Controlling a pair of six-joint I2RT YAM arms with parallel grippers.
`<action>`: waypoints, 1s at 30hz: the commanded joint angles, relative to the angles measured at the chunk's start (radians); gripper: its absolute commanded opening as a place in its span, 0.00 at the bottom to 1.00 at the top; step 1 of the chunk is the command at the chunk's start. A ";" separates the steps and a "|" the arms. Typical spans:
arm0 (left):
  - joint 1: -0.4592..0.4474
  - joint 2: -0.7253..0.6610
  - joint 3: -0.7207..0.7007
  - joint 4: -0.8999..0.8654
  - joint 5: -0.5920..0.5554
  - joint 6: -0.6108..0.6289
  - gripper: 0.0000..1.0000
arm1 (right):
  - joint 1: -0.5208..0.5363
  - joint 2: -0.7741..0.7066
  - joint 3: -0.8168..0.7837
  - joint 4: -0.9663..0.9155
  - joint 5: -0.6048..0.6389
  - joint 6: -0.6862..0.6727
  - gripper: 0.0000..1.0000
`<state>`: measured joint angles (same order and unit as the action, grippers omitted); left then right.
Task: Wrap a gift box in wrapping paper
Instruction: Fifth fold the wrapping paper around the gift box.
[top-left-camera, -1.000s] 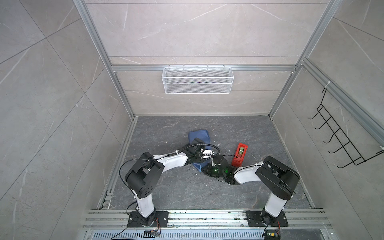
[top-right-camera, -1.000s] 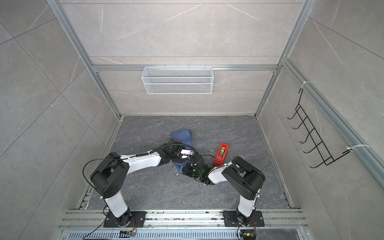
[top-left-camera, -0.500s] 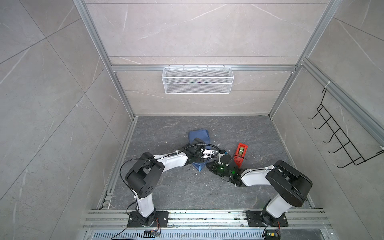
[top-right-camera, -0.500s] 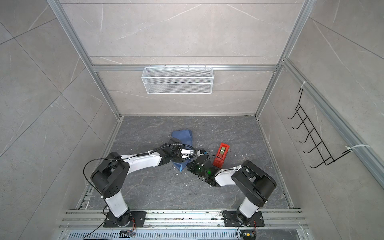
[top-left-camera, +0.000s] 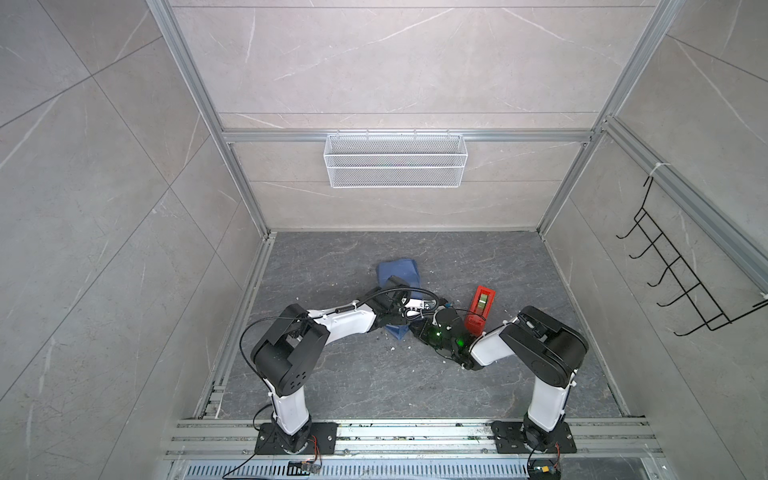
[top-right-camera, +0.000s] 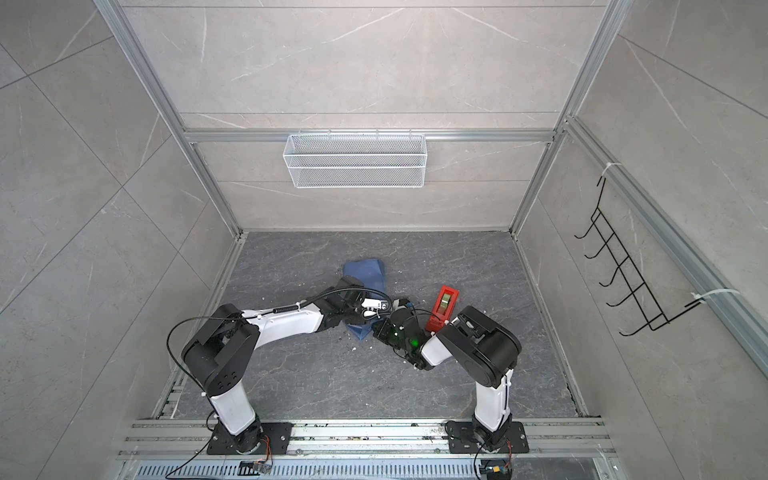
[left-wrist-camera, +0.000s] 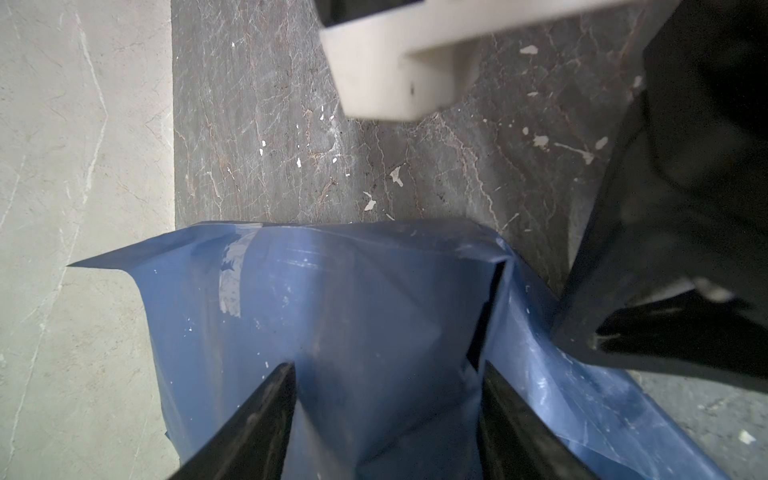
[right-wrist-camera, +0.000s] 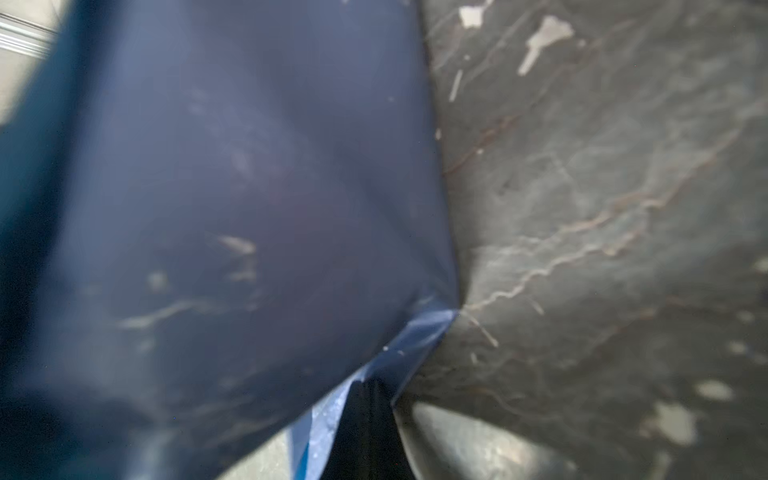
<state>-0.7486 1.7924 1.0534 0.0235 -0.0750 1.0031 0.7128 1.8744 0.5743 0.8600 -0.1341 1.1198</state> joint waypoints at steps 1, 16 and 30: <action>-0.004 0.052 -0.023 -0.070 0.007 -0.011 0.68 | -0.008 0.022 -0.023 0.129 0.010 0.034 0.00; -0.010 0.048 -0.019 -0.073 0.008 -0.012 0.68 | -0.001 0.144 0.117 -0.143 -0.025 0.054 0.00; -0.011 0.055 -0.017 -0.067 0.006 -0.014 0.67 | 0.070 0.213 0.107 -0.104 -0.202 0.130 0.00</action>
<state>-0.7341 1.8011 1.0531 0.0387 -0.1257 0.9924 0.7612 2.0338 0.7158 0.9291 -0.2474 1.2392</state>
